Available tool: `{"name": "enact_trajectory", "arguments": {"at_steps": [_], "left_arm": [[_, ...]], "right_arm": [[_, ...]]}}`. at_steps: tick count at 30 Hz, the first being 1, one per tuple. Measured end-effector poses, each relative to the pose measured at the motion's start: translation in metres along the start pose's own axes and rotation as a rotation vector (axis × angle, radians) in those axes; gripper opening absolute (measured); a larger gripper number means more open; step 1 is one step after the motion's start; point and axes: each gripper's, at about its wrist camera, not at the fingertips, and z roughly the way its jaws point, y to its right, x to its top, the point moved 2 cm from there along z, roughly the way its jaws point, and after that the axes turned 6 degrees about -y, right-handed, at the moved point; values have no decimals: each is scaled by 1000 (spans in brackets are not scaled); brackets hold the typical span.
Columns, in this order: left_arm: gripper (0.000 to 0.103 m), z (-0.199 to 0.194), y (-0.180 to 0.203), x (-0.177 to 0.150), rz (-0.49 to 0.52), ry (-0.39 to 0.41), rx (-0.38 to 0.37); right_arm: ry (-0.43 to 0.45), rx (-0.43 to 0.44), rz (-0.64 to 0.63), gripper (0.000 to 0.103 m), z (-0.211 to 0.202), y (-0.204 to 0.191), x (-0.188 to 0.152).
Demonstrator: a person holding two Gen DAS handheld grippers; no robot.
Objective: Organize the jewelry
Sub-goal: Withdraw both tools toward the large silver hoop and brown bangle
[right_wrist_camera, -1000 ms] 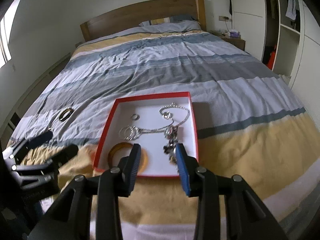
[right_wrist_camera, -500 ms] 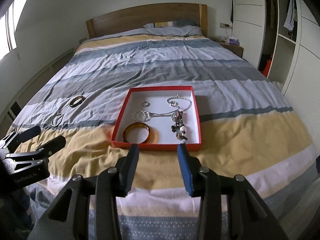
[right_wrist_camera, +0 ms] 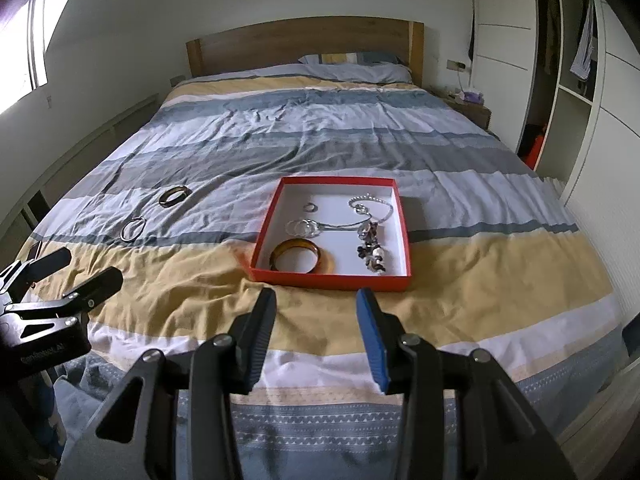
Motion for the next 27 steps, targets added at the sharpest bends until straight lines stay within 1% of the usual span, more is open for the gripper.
{"name": "enact_trajectory", "arguments": {"at_steps": [4,8,12,17,22,27], "left_arm": [[97,-8,-13,-6,-22,29,23],[97,-10,-24,-16,-22,55,32],[97,-5,-40,-29,-33,13,39],[97,-1,-67,-36,-77,2,75],[97,8,-103,-36,-131,-13,123],[97,22,-137,-32,-186,-39,158]], "right_arm": [[8,1,-16,40,-6,-10,0],[15,9,-29,41,-10,-18,-1],[7,18,-33,43,-8,-24,-3],[2,44,-43,43,-1,-34,0],[-2,79,-76,43,9,-50,8],[1,132,-123,43,26,-67,21]]}}
